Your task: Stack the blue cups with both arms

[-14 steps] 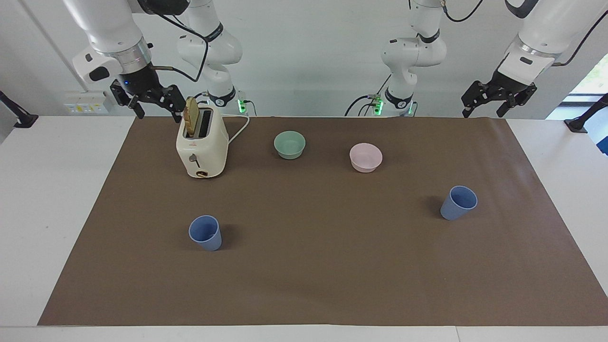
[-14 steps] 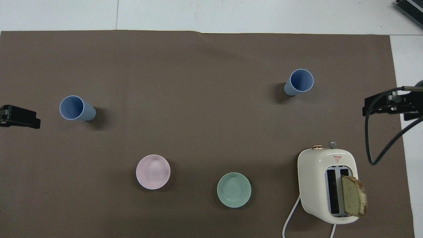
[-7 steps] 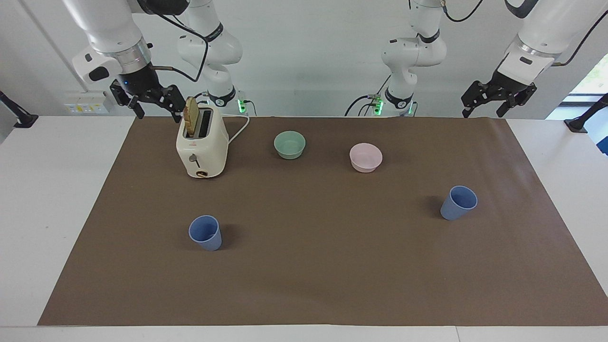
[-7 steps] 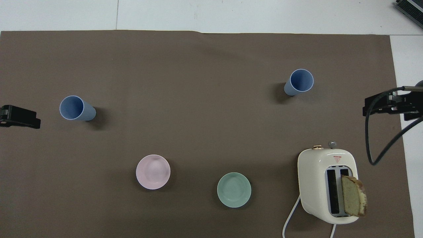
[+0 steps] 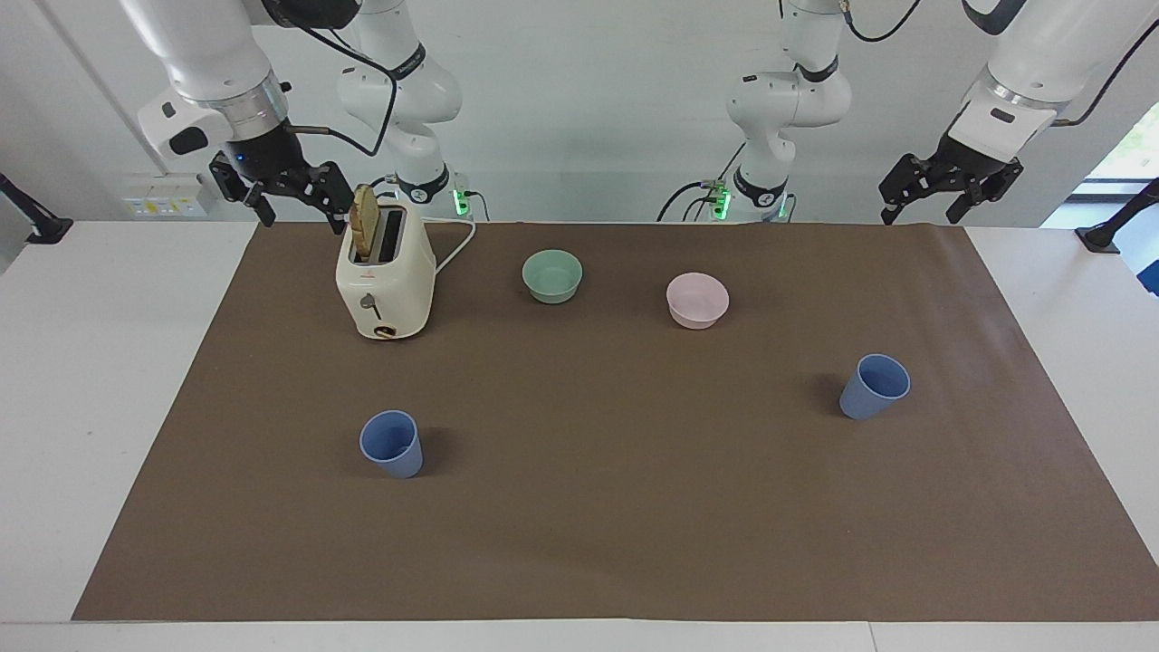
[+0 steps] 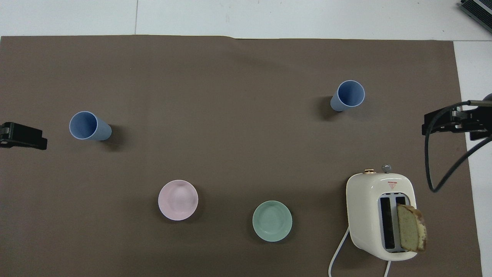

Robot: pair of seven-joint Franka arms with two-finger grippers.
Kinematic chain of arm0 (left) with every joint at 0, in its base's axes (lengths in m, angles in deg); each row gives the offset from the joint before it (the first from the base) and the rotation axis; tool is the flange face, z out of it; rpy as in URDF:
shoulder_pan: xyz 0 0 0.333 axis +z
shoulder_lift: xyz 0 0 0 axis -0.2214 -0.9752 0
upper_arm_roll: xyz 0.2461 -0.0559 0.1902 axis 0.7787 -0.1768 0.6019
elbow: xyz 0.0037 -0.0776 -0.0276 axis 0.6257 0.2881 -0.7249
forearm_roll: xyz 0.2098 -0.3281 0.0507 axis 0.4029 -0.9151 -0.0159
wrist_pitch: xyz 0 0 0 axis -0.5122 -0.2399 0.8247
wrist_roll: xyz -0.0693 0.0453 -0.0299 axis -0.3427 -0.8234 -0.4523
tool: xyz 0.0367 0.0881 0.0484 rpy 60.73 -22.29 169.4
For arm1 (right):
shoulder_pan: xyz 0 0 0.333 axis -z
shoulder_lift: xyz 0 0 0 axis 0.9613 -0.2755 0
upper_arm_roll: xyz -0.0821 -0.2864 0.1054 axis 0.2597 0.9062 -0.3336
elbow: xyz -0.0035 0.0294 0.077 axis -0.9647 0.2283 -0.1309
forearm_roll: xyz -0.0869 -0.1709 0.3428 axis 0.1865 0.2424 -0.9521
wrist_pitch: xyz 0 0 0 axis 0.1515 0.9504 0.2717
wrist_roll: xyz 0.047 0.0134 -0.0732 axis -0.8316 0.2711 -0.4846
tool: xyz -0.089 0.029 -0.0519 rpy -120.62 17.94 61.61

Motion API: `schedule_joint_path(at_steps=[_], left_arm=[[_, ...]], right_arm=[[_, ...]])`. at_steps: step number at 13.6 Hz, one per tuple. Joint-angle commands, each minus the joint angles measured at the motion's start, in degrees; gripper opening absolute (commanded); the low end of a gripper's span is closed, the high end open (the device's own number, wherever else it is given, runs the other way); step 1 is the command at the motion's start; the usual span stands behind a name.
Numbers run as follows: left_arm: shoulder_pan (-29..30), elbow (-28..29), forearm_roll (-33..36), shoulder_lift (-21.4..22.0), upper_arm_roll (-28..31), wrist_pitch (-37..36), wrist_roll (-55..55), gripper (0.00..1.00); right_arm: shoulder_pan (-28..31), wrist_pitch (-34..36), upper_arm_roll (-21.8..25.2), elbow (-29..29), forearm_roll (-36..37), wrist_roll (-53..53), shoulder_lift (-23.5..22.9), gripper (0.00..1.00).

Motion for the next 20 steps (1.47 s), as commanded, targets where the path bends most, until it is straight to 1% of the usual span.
schedule_joint_path(at_steps=[1,13,16,20], left_arm=[[-0.6,1.5,0.3,1.3,0.3,0.9,-0.2,1.00],[-0.6,1.7,0.3,1.3,0.3,0.9,-0.2,1.00],[-0.5,2.8,0.3,1.6,0.3,1.0,-0.2,1.00],[0.1,5.0,0.3,1.2,0.4,4.9,-0.4,1.00]], right_arm=[[0.7,-1.0,-0.3,1.3,-0.3,-1.2,1.1,1.00],[0.8,-1.0,-0.2,1.3,-0.3,-1.3,1.1,1.00],[0.8,-1.0,-0.3,1.3,-0.3,-1.3,1.1,1.00],[0.8,-1.0,-0.3,1.3,-0.3,-1.3,1.1,1.00]])
